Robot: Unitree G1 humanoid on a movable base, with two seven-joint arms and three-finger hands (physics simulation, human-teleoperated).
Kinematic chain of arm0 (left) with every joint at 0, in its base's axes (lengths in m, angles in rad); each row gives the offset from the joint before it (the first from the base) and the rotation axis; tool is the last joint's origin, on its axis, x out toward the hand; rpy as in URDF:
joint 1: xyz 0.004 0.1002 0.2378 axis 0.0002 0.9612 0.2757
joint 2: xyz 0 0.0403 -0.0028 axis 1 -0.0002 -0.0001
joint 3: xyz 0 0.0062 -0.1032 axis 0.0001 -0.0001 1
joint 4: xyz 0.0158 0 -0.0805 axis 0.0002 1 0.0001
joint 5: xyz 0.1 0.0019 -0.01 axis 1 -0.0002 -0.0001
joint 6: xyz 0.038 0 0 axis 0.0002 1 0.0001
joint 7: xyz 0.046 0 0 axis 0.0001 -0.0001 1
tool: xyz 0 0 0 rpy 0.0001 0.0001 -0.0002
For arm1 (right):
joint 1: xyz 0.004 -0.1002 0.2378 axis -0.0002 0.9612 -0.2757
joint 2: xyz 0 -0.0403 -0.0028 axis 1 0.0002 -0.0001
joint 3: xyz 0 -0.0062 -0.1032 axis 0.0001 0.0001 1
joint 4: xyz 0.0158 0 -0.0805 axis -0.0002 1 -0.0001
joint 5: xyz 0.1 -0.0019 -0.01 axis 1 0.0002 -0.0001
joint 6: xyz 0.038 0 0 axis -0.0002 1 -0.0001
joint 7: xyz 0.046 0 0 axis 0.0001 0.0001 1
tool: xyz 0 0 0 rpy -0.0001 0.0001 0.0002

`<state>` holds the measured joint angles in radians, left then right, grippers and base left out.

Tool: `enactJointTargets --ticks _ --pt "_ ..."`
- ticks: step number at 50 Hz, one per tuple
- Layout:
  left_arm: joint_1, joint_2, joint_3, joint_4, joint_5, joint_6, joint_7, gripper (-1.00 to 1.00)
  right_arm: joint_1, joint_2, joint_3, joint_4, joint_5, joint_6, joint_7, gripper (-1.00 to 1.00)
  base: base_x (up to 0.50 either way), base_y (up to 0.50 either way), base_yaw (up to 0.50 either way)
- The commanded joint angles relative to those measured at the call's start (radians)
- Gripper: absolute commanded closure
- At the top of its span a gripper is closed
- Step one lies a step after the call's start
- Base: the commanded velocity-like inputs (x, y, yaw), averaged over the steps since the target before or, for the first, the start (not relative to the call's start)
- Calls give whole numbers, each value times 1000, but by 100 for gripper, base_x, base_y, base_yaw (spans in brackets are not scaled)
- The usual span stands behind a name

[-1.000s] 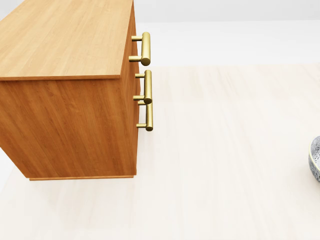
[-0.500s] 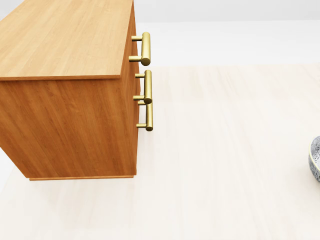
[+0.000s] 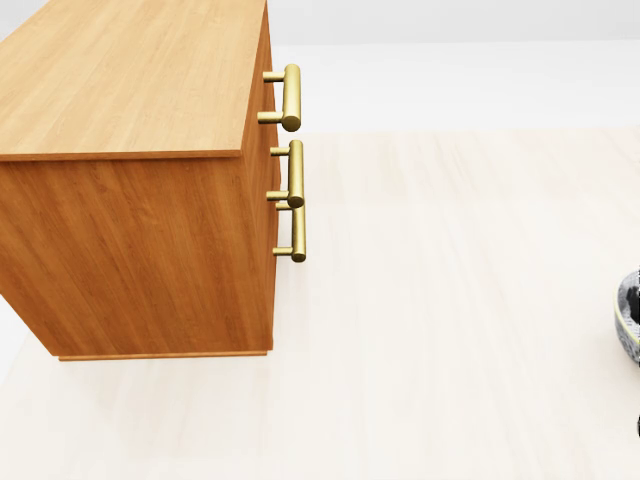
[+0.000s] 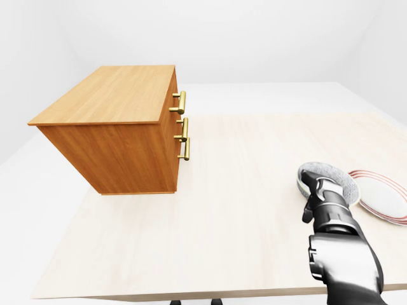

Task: Put the bowl on top of the cabinet.

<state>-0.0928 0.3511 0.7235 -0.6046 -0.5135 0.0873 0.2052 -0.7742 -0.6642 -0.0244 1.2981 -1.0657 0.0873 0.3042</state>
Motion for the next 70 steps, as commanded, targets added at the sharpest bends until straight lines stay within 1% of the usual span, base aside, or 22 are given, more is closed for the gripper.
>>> enactJointTargets --ticks 1,15,28,29,30,31,50,54,58,59,62,63,65,66,68,70 --pt "0 -1 0 1 1 0 -1 -100 23 29 7 17 16 0 -24 -100 0 0 0" --pt "1 -5 -9 6 9 0 -3 -100 49 54 12 30 33 0 -44 -100 0 0 0" --pt "1 -3 -2 4 4 0 -3 -100 71 67 8 39 51 0 -71 -100 0 0 0" --pt "1 -3 -3 4 5 0 -3 -100 71 66 8 39 53 0 -73 -72 0 0 0" --pt "2 -3 -3 2 4 0 -3 -100 70 65 7 39 55 0 -76 -7 0 0 0" --pt "1 -3 -3 2 5 0 -3 -100 71 64 7 39 56 0 -79 100 0 0 0" --pt "0 0 1 -2 1 0 0 -100 52 53 11 26 59 0 -61 100 0 0 0" --pt "0 0 1 -2 1 0 0 -100 30 34 12 18 50 0 -42 100 0 0 0" --pt "0 0 2 -8 -1 0 1 -100 -21 -5 8 -2 38 0 2 100 0 0 0" --pt "0 0 2 -5 -1 0 0 -100 -60 -34 8 -19 27 0 28 100 0 0 0" --pt "-1 -2 -4 -8 3 0 2 -100 -158 -92 8 -50 -13 0 89 100 0 0 0" --pt "-2 -3 -11 -13 7 0 3 -100 -229 -127 16 -70 -46 0 130 100 0 0 0" --pt "-2 -4 -11 -17 7 0 2 -100 -350 -167 19 -93 -100 0 197 100 0 0 0" --pt "-3 -4 -10 -16 7 0 1 -100 -392 -177 19 -95 -126 0 208 100 0 0 0" --pt "-3 -4 -8 -15 6 0 1 -100 -567 -204 31 -100 -195 0 269 100 0 0 0" --pt "-3 -5 -11 -14 8 0 0 -100 -691 -201 21 -85 -232 0 311 100 0 0 0"
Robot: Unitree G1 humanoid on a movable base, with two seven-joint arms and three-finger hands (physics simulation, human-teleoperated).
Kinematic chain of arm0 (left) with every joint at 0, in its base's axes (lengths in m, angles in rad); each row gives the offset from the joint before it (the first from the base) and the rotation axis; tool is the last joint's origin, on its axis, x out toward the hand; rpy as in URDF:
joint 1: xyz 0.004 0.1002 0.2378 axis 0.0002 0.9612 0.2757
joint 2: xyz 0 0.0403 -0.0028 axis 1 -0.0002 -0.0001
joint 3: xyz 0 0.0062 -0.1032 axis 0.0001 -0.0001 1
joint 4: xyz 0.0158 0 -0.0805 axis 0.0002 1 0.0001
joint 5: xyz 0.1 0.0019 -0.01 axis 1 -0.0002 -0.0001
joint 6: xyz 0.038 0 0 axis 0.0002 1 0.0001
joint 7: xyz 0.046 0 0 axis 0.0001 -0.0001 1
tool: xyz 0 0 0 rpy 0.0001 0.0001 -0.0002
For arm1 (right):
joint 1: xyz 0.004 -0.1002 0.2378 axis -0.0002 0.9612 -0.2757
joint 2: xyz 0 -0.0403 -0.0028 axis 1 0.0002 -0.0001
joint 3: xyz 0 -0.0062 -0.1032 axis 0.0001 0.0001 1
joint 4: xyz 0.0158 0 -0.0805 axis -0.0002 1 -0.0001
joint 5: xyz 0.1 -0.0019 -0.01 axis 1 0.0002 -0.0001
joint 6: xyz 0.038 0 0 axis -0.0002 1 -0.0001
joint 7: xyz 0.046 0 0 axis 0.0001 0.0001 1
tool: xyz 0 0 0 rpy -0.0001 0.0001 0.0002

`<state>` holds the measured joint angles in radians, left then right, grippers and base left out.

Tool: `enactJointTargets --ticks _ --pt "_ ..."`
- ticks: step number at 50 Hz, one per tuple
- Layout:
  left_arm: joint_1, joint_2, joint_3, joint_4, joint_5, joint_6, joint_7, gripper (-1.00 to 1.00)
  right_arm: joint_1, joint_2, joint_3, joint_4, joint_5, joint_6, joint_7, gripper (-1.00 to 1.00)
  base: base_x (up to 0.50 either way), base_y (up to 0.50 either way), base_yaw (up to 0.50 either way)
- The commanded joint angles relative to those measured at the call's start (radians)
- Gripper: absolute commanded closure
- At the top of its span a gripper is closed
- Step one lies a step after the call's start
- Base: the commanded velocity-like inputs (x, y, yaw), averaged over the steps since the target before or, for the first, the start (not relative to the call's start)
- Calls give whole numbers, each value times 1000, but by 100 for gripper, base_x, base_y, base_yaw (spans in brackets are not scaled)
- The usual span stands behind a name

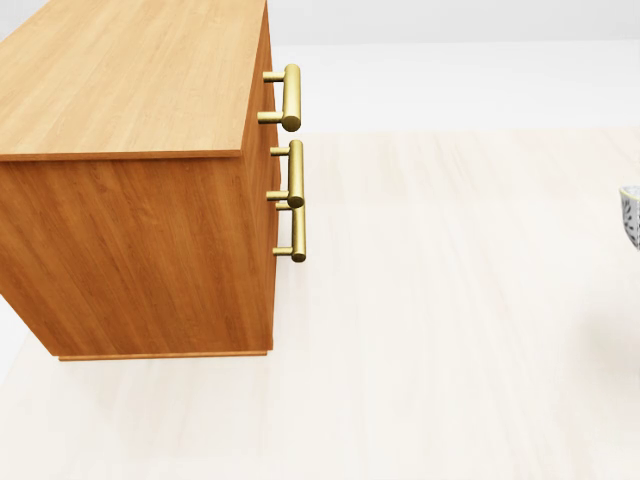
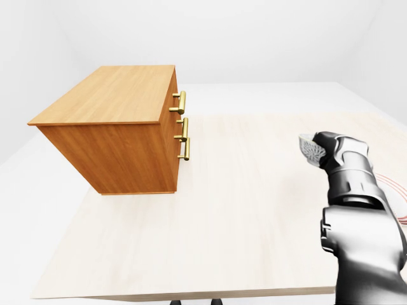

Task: Put the bowl on top of the cabinet.

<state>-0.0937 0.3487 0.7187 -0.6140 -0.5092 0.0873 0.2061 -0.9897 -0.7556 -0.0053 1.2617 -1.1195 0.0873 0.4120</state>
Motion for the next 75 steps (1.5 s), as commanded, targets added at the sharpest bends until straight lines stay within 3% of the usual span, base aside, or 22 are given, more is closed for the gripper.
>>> enactJointTargets --ticks 1,5,7,16,23,37,56,75 --pt "-2 -3 -6 -5 4 0 -1 -100 -586 -99 1 -41 -198 0 229 100 0 0 0" --pt "-1 -3 -5 -13 2 0 0 -100 -725 -66 0 -13 -254 0 241 100 0 0 0" --pt "0 -4 -1 -13 -1 0 -1 -100 -798 -5 17 -1 -290 0 220 100 0 0 0" --pt "-2 -6 -9 -17 2 0 -2 -100 -850 214 -8 49 -270 0 125 100 0 0 0" --pt "1 -11 -11 -11 1 0 -8 -100 -858 402 -53 56 -121 0 14 100 0 0 0" --pt "7 -19 -15 7 3 0 -17 -100 -837 653 -38 52 116 0 -120 100 0 0 0" --pt "11 -28 -21 8 3 0 -17 -100 -870 735 6 43 252 0 -142 100 0 0 0" --pt "7 -17 -14 12 -20 0 -8 -100 -737 834 50 49 242 0 -131 100 0 0 0"
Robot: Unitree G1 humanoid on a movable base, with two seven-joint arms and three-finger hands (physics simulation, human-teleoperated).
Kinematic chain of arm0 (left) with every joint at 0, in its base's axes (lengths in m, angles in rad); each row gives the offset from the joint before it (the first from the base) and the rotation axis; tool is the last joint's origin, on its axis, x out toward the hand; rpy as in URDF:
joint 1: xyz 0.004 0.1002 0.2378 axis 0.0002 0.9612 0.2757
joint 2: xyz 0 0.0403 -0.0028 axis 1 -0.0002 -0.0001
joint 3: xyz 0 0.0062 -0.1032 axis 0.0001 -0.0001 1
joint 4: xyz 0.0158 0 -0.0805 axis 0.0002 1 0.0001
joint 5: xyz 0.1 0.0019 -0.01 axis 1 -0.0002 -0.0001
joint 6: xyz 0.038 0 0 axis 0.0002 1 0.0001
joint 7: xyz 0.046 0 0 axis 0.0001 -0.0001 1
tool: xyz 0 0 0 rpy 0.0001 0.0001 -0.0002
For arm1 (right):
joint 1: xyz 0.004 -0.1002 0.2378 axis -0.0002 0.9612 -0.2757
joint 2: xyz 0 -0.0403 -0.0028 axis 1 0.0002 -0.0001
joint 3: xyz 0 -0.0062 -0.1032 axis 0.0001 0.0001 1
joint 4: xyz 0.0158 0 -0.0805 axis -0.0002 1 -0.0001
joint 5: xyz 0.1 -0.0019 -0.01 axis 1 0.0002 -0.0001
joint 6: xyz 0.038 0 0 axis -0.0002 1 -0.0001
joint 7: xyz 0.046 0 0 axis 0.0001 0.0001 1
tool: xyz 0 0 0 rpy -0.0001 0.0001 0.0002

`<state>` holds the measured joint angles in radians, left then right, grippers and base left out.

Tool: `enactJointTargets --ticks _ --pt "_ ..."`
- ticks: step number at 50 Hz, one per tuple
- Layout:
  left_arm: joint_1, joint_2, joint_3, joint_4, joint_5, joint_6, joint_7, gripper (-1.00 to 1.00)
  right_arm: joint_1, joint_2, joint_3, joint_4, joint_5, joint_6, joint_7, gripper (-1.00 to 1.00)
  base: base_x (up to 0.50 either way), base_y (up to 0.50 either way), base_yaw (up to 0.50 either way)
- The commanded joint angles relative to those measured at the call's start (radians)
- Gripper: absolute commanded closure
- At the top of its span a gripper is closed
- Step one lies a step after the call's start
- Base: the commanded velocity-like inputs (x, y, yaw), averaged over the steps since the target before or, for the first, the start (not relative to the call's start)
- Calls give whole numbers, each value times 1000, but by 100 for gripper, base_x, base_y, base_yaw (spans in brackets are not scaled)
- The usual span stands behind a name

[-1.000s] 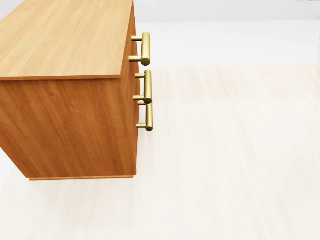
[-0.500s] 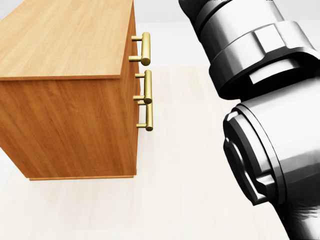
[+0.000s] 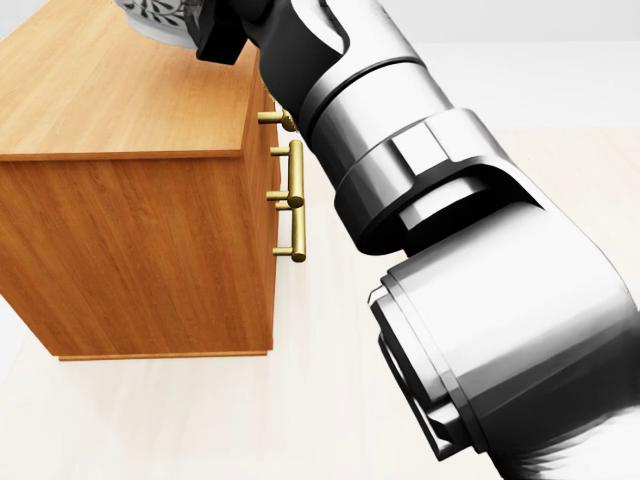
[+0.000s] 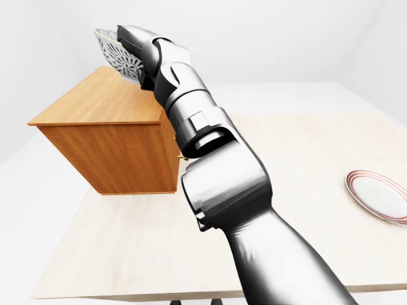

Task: Put the bowl on top of the cabinet.

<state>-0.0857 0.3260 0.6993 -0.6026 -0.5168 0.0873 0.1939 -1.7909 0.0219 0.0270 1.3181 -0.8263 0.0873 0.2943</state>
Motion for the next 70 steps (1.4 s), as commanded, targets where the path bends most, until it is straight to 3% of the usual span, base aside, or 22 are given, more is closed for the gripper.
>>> enactJointTargets --ticks 1,13,34,35,36,38,48,64,70 --pt "-1 6 6 1 -13 0 4 -100 69 61 18 -7 -52 0 -13 100 0 0 0" --pt "-3 13 12 5 -26 0 7 -100 104 105 22 -10 -55 0 3 100 0 0 0" --pt "0 14 12 1 -29 0 9 -100 121 109 20 -9 -46 0 -9 100 0 0 0" --pt "0 13 11 1 -29 0 9 -100 122 109 22 -9 -48 0 -11 56 0 0 0" --pt "1 13 11 1 -28 0 9 -100 120 109 20 -10 -46 0 -17 -69 0 0 0" --pt "0 13 12 1 -29 0 9 -100 120 109 28 -10 -56 0 -23 -100 0 0 0" --pt "1 12 11 2 -26 0 7 -100 38 138 26 -29 -67 0 -74 -100 0 0 0" --pt "4 11 12 -8 -27 0 8 -100 -296 119 -2 -119 41 0 -144 -100 0 0 0" --pt "2 8 7 -1 -21 0 4 -100 -303 116 8 -184 63 0 -138 -100 0 0 0"
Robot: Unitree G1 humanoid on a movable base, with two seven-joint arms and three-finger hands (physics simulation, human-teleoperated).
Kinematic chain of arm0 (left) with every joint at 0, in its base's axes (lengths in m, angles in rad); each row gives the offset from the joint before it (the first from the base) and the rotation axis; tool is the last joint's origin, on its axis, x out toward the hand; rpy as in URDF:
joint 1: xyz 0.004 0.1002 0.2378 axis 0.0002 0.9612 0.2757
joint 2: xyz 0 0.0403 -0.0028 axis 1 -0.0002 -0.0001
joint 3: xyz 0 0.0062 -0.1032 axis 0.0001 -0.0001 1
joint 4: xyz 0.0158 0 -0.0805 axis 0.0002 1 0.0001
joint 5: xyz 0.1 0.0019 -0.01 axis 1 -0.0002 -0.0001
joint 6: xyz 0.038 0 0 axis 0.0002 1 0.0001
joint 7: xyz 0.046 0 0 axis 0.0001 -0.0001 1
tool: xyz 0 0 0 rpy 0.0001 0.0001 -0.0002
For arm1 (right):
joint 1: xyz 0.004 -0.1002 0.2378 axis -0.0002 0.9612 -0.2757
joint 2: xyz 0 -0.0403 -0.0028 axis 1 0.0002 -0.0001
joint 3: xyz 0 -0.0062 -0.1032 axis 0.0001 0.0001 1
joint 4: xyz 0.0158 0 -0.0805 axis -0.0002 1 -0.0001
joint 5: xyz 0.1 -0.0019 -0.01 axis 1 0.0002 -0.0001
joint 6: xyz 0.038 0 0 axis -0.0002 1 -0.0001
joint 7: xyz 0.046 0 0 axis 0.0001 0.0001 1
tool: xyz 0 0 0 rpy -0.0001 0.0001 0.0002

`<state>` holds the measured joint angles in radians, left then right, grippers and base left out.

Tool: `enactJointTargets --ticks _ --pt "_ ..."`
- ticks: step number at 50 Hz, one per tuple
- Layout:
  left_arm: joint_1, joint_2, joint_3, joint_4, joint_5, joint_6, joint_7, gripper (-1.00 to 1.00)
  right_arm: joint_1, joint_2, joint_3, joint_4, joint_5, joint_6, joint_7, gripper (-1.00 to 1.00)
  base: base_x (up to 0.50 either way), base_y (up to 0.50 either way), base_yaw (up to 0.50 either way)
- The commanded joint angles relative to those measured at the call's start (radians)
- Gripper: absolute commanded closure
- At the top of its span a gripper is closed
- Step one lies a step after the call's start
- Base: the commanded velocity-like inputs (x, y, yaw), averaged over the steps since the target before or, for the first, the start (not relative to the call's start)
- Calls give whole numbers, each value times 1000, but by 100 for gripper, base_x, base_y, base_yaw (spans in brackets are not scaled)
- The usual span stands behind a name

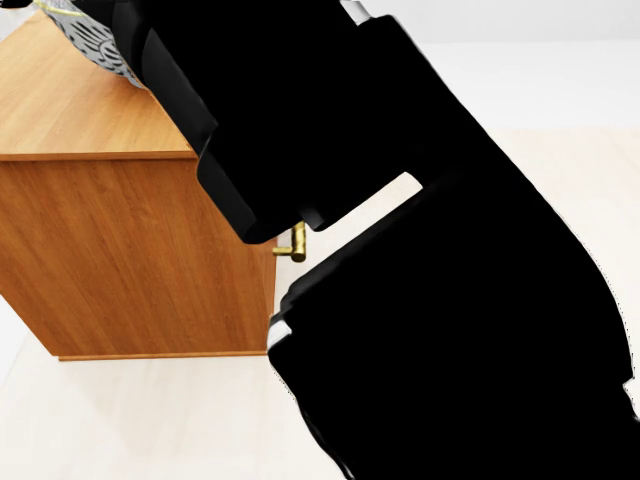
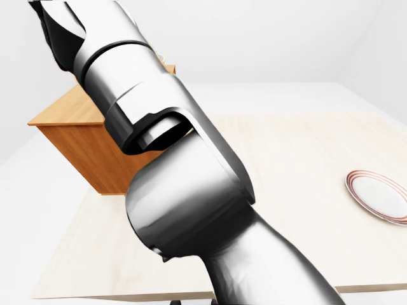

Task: Put the bowl on top of the cabinet.

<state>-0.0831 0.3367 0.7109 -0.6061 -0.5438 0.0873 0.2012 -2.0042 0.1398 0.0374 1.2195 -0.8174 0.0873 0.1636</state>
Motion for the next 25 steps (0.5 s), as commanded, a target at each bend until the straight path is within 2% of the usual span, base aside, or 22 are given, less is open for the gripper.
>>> enactJointTargets --ticks 1,10,25 --pt "-1 -2 -6 4 8 0 -3 -100 -90 3 1 -101 57 0 -2 -100 0 0 0" --pt "-2 -1 -4 -4 5 0 1 -100 -90 13 5 -217 82 0 29 -100 0 0 0" --pt "-3 -4 -7 4 11 0 -3 -100 -90 6 13 -294 104 0 38 -100 0 0 0"
